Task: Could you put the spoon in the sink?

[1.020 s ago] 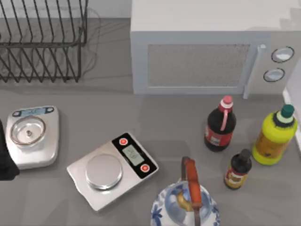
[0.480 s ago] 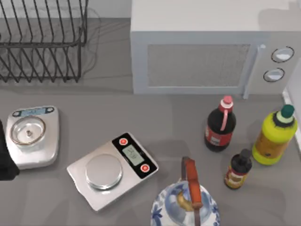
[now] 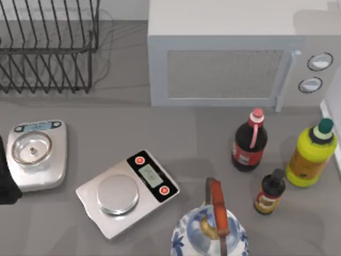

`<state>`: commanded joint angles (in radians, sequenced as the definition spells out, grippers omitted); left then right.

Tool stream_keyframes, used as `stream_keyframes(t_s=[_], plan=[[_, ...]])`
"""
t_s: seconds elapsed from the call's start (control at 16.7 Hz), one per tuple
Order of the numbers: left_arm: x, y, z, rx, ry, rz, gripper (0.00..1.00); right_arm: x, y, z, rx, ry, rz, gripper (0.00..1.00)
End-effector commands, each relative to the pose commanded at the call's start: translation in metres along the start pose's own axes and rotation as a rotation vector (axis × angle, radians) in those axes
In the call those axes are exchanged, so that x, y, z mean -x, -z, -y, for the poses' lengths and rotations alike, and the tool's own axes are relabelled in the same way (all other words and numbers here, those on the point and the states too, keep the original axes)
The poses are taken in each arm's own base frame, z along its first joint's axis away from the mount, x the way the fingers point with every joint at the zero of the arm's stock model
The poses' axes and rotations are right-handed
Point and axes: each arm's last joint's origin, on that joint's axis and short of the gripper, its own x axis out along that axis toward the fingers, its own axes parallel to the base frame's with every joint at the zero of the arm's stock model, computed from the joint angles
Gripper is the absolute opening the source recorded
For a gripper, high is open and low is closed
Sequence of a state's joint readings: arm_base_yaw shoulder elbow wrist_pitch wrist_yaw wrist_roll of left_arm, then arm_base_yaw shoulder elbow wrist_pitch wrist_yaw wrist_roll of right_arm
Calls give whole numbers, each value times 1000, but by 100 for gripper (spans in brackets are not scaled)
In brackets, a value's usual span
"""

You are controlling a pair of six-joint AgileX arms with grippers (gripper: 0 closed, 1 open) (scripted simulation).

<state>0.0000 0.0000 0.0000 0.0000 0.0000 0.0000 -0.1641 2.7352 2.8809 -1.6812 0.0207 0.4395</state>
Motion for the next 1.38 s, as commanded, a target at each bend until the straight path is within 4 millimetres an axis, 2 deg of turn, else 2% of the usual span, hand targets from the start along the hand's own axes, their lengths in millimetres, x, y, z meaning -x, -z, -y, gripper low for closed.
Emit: stream_keyframes(t_s=[0.18, 0.54, 0.9, 1.38], plan=[[0, 0, 0, 0, 0, 0, 100, -7, -1, -4, 13, -3, 5, 0], [0, 0, 0, 0, 0, 0, 100, -39, 1, -4, 7, 6, -13, 0], [0, 0, 0, 0, 0, 0, 100, -42, 1, -4, 5, 4, -8, 0], [0, 0, 0, 0, 0, 0, 100, -42, 1, -4, 5, 4, -8, 60]])
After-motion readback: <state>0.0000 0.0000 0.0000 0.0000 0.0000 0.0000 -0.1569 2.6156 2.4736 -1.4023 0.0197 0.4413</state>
